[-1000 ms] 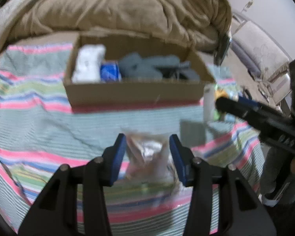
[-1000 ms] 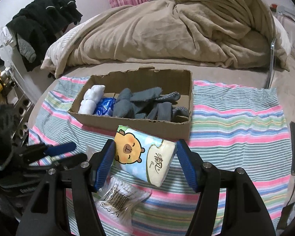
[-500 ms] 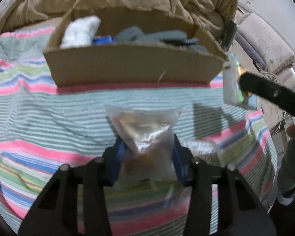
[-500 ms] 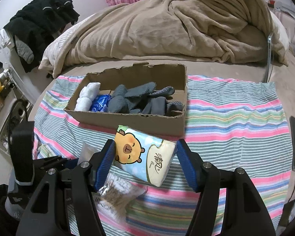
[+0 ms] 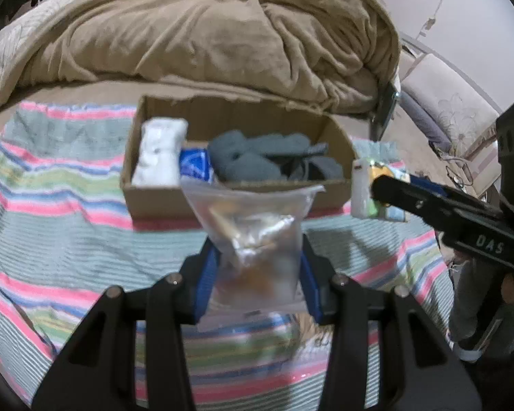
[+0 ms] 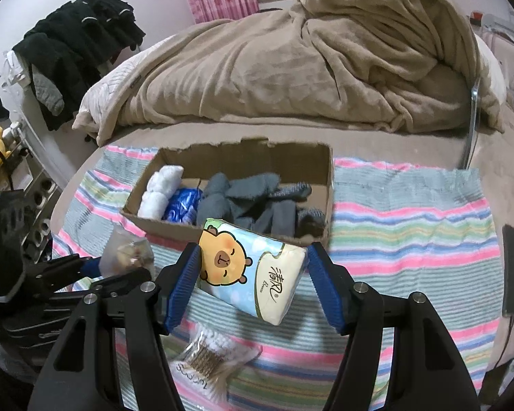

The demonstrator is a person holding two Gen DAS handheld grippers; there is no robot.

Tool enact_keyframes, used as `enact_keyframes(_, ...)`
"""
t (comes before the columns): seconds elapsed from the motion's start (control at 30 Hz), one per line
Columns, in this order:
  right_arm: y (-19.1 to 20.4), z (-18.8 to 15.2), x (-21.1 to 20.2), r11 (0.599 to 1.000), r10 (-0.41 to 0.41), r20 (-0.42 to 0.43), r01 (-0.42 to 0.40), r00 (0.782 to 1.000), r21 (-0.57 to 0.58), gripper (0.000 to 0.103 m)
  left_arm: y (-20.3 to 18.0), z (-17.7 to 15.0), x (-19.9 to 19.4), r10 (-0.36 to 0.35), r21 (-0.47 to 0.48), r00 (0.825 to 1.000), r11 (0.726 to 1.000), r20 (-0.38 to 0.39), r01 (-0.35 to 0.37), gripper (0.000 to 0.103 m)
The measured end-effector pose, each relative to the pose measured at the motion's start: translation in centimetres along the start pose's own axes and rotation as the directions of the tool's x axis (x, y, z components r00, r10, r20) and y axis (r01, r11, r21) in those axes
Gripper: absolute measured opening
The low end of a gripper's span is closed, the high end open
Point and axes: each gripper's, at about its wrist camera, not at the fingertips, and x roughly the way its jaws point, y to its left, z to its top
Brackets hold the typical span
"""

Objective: Organize objects
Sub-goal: 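Lift both items over the box and release them inside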

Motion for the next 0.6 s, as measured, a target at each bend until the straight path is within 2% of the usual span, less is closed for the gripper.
enact_keyframes(0.6, -0.8, 3.8, 2.3, 0.999, -0.010, 0.031, 0.011, 0.999, -0.031, 0.067, 1.1, 5.2, 0.7, 0.005, 0.015, 0.998, 1.000, 0.067, -0.006, 0.045)
